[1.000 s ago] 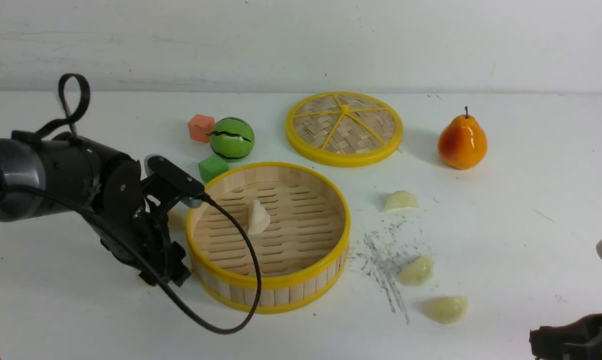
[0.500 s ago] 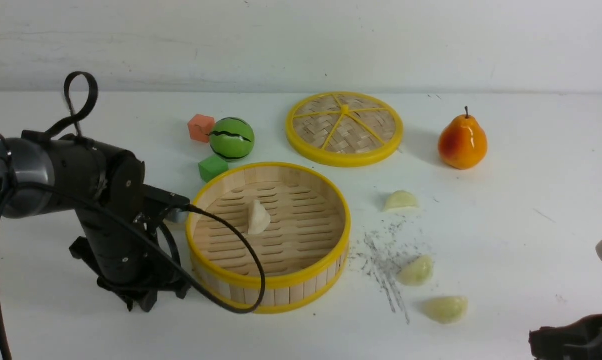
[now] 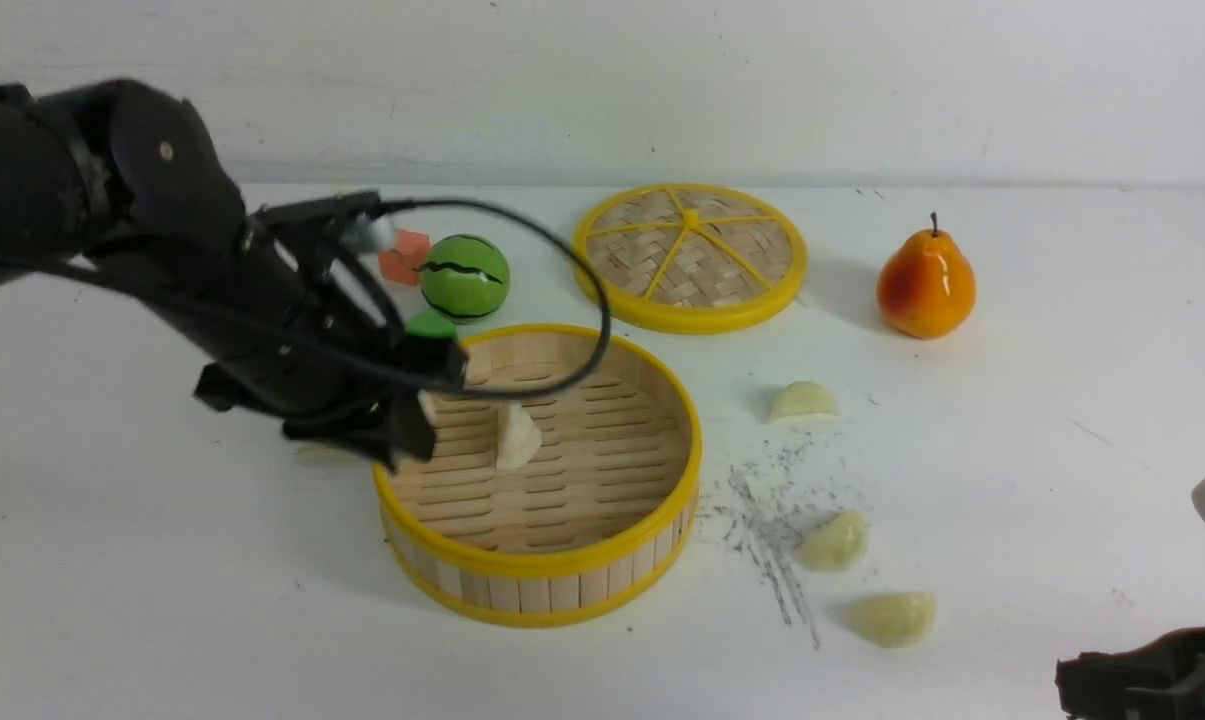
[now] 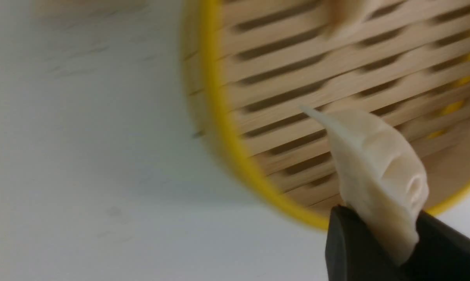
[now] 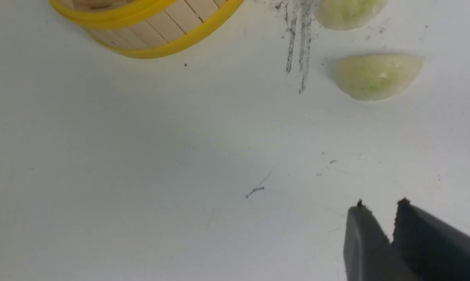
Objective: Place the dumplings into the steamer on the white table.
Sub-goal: 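Place the dumpling into the bamboo steamer basket with the left gripper, then reach for and grasp a dumpling on the table with the left gripper, then place the dumpling into the bamboo steamer basket with the left gripper, then reach for and grasp a dumpling lying on the table beside the steamer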
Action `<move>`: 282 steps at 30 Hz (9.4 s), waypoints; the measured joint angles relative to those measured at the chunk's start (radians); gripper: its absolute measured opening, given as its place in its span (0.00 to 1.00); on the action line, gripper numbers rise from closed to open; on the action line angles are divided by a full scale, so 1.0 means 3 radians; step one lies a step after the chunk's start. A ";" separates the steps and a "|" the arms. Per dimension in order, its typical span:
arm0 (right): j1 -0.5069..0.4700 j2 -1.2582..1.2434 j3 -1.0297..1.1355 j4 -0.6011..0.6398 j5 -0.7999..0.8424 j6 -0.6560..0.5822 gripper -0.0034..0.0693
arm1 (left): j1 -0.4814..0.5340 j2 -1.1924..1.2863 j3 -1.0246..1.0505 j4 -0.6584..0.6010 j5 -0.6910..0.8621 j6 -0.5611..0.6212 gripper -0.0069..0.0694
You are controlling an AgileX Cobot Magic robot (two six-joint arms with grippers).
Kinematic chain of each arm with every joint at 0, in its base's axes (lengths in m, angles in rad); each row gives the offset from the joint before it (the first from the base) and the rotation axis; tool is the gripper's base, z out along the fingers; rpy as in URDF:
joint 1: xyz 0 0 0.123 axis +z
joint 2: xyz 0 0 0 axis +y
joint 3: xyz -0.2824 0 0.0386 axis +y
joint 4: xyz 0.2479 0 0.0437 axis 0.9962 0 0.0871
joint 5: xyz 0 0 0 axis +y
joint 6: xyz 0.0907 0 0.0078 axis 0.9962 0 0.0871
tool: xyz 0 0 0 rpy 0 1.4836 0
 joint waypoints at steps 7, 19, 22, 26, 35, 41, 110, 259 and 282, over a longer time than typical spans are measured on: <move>0.0000 0.0000 0.0000 0.0002 -0.0004 -0.0004 0.22 | -0.0028 0.0601 -0.0572 -0.0632 -0.0038 0.0139 0.26; 0.0000 0.0000 0.0000 0.0004 -0.0027 -0.0004 0.23 | -0.0455 0.1532 -0.1182 -0.0221 -0.0218 0.0159 0.26; 0.0000 0.0000 0.0000 0.0001 -0.0027 -0.0004 0.23 | -0.0465 0.1584 -0.1186 -0.0111 -0.0276 0.0159 0.26; 0.0000 0.0000 0.0000 0.0001 -0.0027 -0.0008 0.23 | -0.0465 0.1584 -0.1199 -0.0022 -0.0330 0.0122 0.35; 0.0000 0.0000 0.0000 -0.0002 -0.0027 -0.0030 0.23 | -0.0465 0.1537 -0.1455 0.0065 0.0092 -0.0253 0.73; 0.0000 0.0000 0.0000 -0.0002 -0.0027 -0.0030 0.23 | -0.0465 0.1315 -0.2032 0.0614 0.0617 -0.0355 0.72; 0.0000 0.0003 0.0000 0.0151 -0.0024 -0.0404 0.26 | 0.0548 0.1891 -0.2197 0.1197 0.1128 0.0174 0.19; 0.1080 0.3008 -0.1885 -0.1505 -0.0442 0.1579 0.57 | -0.0277 -0.4605 0.3199 0.2108 -0.1206 -0.1377 0.07; 0.1261 0.3026 -0.2113 -0.1850 0.0044 0.3004 0.56 | -0.0277 -0.4605 0.3451 0.2032 -0.1592 -0.1381 0.08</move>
